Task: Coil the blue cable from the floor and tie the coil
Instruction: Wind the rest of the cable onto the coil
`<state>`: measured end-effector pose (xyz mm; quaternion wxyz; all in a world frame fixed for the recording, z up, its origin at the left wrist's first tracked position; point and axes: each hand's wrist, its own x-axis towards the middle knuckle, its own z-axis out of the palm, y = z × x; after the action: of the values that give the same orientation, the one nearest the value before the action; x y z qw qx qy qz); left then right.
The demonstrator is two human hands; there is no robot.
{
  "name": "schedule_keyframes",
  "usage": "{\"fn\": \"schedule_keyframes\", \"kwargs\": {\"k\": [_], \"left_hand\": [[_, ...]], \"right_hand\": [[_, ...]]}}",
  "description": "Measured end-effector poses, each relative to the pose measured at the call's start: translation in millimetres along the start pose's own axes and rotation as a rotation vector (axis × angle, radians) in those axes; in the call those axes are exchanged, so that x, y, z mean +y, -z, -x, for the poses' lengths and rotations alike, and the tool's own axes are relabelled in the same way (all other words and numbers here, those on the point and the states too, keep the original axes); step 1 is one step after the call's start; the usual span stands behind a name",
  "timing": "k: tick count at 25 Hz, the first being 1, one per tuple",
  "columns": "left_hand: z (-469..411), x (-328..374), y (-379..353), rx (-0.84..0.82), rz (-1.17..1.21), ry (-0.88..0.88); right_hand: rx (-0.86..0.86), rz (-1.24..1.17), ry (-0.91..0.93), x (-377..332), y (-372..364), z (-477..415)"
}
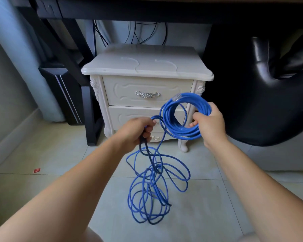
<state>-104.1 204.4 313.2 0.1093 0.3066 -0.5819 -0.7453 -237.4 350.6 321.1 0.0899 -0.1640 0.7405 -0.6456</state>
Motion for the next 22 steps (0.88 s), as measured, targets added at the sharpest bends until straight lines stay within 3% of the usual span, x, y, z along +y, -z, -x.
{"fn": "schedule_keyframes", "kwargs": {"k": [3,7,10,14,17,22], "left_hand": [[1.9,9.4,8.3,-0.065,0.184,0.045],[6.6,14.3,15.8,-0.174,0.328,0.089],[4.8,12.7,16.4,-0.173,0.386,0.105],[2.2,13.2,17.4,-0.155,0.499,0.122],[7.2,14.0,19.3,-0.205,0.361,0.062],[6.7,6.8,12.3,-0.233,-0.246,-0.169]], "right_hand": [[-0.073,0.332,0.128,4.8,-2.8,6.5],[-0.19,0.478,0.179,10.2,-11.1,15.2],[-0.185,0.643,0.255,10.9,-13.6,21.4],[-0.233,0.553,0.314,6.4,-17.0,27.1],[-0.334,0.663,0.317,7.5,-17.1,24.7],[-0.34,0.718,0.26,10.0,-16.7,19.3]]}}
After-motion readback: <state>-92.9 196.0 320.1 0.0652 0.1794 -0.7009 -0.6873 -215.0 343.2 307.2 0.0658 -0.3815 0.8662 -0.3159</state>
